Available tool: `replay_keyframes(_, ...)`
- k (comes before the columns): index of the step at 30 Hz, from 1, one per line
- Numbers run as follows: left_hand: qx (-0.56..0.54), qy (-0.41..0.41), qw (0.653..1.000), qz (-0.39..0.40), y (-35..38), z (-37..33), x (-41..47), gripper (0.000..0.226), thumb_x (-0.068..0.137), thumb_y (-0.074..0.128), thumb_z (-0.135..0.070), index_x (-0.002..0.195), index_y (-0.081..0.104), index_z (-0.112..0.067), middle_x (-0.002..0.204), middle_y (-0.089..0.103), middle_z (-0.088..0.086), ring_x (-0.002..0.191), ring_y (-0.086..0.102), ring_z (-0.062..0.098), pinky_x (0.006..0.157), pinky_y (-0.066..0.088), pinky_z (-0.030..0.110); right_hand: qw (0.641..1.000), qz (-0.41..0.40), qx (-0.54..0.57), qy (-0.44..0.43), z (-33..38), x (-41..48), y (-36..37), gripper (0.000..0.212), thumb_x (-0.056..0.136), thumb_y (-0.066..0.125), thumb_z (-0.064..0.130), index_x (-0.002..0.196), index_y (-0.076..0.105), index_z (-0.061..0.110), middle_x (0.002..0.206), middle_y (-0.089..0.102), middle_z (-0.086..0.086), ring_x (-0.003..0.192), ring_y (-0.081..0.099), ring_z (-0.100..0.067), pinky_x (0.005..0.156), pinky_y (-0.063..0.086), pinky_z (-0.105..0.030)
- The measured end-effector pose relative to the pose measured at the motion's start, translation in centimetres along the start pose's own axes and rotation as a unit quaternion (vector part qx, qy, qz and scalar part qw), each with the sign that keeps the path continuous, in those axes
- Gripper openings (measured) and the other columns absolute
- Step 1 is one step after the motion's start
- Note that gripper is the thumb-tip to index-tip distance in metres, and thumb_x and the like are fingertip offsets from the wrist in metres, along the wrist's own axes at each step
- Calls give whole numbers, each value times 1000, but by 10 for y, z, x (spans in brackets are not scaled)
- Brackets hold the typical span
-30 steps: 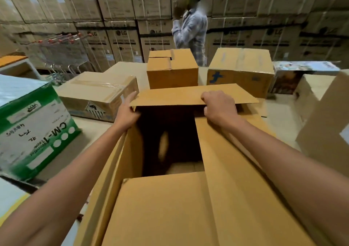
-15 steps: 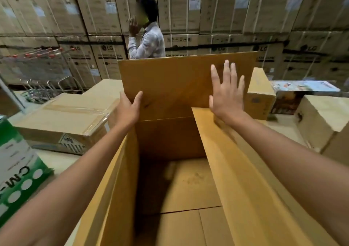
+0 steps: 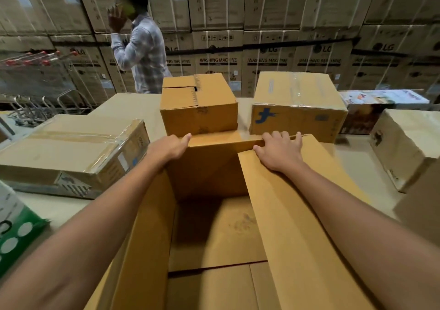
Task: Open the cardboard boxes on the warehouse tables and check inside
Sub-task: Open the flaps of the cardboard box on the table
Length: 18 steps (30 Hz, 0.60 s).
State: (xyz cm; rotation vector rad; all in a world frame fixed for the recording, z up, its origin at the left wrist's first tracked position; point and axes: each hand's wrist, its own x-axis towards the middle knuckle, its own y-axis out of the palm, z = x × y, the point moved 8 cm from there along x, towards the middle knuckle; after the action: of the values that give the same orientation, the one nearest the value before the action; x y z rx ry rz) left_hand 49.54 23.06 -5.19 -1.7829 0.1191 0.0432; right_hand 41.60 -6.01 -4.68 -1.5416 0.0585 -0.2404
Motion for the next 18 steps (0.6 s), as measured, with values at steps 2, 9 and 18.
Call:
replay_keyframes(2,11,-2,1000,-29,-6,0,-3,81,101,14,-66,133,57,-7,137,59,16,124,57,33,100,47,47,1000,7,11,-6,2,1,-3,59,99,31,60,145,45,26,151,44,-8,144,30,-32,117,6,-67)
replay_keyframes(9,-3,-25,997,-66,-7,12,-48,75,98,28,-68,138,50,-9,138,55,18,123,56,36,96,49,49,994,91,43,-32,0,-49,-4,75,97,22,69,159,12,28,167,0,-12,154,-1,-32,121,3,-58)
replay_keyframes(18,-62,-3,998,-29,12,40,-172,81,96,61,-40,158,9,-29,150,42,20,119,59,35,58,46,26,993,91,35,-68,-14,-151,-23,72,97,19,70,157,17,30,167,6,-12,153,4,-32,120,4,-59)
